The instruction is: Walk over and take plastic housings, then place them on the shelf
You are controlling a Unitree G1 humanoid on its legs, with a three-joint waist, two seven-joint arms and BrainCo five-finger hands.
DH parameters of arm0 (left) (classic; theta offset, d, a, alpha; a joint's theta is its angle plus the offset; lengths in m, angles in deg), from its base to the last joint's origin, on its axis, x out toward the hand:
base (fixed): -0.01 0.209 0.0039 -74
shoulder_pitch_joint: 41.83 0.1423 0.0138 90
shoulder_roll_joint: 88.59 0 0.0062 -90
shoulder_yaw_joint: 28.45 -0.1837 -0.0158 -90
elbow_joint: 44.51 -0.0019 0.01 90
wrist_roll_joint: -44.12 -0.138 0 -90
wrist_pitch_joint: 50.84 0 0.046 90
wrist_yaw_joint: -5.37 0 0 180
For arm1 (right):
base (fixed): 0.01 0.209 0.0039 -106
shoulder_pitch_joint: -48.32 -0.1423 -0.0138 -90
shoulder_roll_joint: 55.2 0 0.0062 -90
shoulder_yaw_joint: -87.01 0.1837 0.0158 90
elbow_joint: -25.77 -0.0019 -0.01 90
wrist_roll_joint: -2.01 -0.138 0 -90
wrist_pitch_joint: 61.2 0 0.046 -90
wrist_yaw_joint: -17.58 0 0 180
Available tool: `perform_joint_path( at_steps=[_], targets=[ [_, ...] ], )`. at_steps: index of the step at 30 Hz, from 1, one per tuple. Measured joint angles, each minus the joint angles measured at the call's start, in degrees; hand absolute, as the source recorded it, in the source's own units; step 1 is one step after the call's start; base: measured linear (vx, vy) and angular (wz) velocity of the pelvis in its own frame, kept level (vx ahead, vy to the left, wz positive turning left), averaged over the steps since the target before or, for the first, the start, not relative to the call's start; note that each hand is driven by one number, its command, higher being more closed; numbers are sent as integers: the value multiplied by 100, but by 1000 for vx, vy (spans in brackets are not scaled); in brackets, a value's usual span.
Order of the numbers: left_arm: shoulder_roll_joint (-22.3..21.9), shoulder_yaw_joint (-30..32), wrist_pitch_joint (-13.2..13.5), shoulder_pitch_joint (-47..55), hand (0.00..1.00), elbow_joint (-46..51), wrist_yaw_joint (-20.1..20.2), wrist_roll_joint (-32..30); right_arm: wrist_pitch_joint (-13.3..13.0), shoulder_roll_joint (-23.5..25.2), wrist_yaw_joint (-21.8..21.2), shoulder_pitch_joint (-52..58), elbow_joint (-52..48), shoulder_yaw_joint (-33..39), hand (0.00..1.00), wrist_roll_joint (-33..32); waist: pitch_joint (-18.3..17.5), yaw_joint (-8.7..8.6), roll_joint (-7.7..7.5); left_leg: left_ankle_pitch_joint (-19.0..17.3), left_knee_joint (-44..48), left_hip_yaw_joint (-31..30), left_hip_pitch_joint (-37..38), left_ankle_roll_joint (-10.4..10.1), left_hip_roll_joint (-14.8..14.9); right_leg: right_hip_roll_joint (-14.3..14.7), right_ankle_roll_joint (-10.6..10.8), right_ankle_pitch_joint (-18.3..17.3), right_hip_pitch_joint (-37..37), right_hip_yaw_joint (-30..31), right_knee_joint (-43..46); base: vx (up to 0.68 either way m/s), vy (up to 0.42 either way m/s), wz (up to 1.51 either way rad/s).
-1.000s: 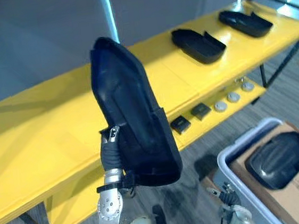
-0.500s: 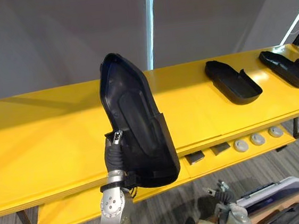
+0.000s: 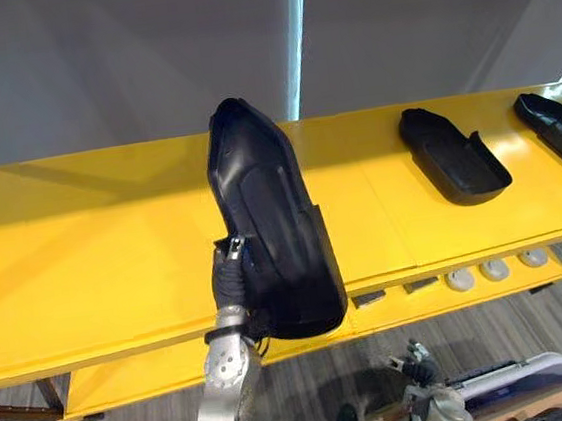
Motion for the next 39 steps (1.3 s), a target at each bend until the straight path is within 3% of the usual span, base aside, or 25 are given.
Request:
perform_joint_path(
  at_steps=[3, 8, 13, 26, 27, 39],
  targets=[
    [14, 81, -54, -485, 100, -414, -193, -87, 7, -26, 1, 56, 31, -1, 0, 4, -24, -28, 5, 79, -152, -4, -58, -17, 3, 42, -3, 149, -12, 5, -185, -126, -14, -2],
    [171, 423, -197, -1046, 100, -1136, -451, -272, 6, -38, 1, -34, 28, -10, 0, 7, -99, -319, 30, 335, -409, 13, -77, -18, -21, 126, -49, 534, 0, 38, -694, -51, -3, -7],
    [226, 767, -365, -1342, 100, -1588, -798, -541, 6, -96, 2, -61, 26, -6, 0, 9, -98, -338, 32, 442, -575, 149, -80, -12, -53, 183, -2, 806, 37, 176, -1120, -30, 30, -13],
    [454, 1439, -609, -2335, 100, -2478, -1189, -819, 3, -105, 2, -245, -26, 5, 0, 38, -76, -499, 45, 531, -782, 307, -164, 15, -79, 194, -22, 907, -240, 384, -1121, 9, 36, -8],
    [462, 1454, -641, -2373, 0, -2481, -1194, -858, 2, -108, 2, -254, -26, 6, 0, 69, -71, -516, 48, 531, -783, 314, -164, 15, -81, 196, -22, 908, -246, 398, -1121, 45, 43, -4],
    [627, 1764, -703, -3021, 0, -2900, -1453, -863, -66, -134, 2, -435, -50, 1, 0, 77, 223, -609, 68, 529, -799, 414, -183, 14, -75, 213, -13, 932, -321, 528, -1122, 7, 32, -5]
  ],
)
